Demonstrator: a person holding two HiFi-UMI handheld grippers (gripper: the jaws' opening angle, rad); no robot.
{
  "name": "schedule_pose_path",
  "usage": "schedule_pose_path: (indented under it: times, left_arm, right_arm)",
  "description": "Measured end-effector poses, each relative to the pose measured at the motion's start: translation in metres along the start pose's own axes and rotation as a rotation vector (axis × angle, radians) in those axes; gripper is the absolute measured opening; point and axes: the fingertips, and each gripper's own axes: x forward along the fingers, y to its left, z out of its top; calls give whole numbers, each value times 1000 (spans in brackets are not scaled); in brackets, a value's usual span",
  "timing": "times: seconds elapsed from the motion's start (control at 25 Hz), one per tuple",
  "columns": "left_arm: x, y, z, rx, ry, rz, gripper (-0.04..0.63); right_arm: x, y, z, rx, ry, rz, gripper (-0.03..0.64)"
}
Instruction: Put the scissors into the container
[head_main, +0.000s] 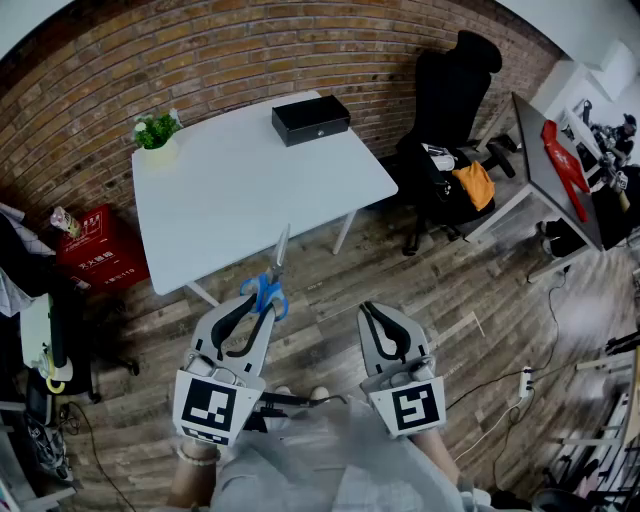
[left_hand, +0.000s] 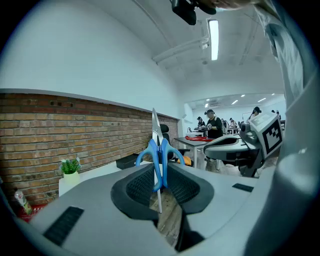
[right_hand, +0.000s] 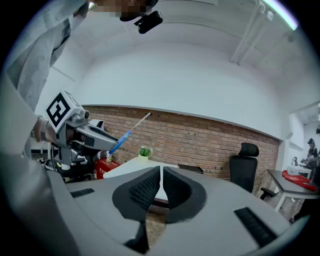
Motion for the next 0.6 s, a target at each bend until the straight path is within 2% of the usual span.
schedule_pose_path:
  times: [0.44,0.6]
  left_arm:
    - [3,-14,3,9,9,12,92]
    - [4,-19,5,5,8,24,92]
  right_arm:
    - [-8,-9,-2,6,-10,16,48]
    - [-11,-14,-2,39,-24,26,48]
